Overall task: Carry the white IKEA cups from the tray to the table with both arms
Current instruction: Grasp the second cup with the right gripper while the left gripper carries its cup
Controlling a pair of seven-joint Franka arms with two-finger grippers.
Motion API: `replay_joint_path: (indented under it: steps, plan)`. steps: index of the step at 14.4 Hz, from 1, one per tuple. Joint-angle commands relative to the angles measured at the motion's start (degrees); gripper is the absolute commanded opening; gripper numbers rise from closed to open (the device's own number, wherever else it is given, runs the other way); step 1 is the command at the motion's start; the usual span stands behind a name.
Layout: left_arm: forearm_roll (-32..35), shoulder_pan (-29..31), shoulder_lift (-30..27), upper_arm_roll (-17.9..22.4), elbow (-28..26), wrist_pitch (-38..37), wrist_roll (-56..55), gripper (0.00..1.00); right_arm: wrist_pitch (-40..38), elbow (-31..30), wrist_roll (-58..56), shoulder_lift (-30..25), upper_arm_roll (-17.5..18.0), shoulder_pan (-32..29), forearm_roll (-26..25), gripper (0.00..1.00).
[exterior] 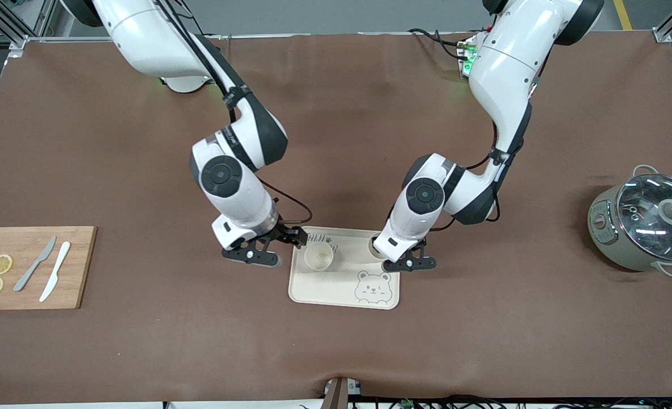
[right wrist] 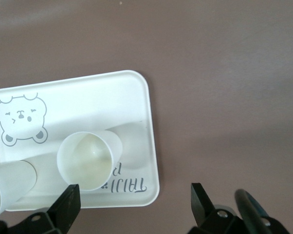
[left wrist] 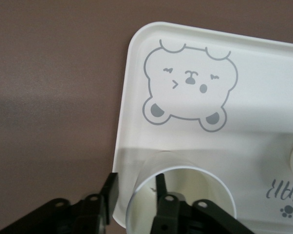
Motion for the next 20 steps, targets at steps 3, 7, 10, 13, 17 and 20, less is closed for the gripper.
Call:
replay_joint_path:
  steps: [3,7,10,13,17,20]
  plan:
    - [1.66,0.38,-0.25,0.54,0.64,0.17,-1.85,0.00,2.88,2.97,1.39,3.74,-0.70,1.29,-1.07,1.00]
    - [1.92,0.47,-3.48,2.12,0.20,-1.83,-9.76,0.00,7.36,3.05,1.39,7.08,-0.70,2.17,-1.94,1.00]
    - [1.92,1.26,-9.28,2.12,-0.24,-14.03,-9.51,0.00,9.48,3.05,1.39,8.57,-0.70,2.61,-1.94,1.00]
    - [2.01,3.63,-13.42,2.03,-0.24,-19.24,-8.45,0.00,10.54,3.05,1.47,9.72,-0.70,3.05,-1.94,1.00]
    - [1.92,10.20,-19.30,1.86,-0.76,-28.37,4.34,0.00,10.80,3.05,1.47,10.60,-0.79,3.23,-3.52,1.00]
    - [0.70,17.94,-23.88,1.33,-3.66,-28.83,15.07,0.00,10.80,3.05,1.47,11.04,-0.79,3.23,-3.61,1.00]
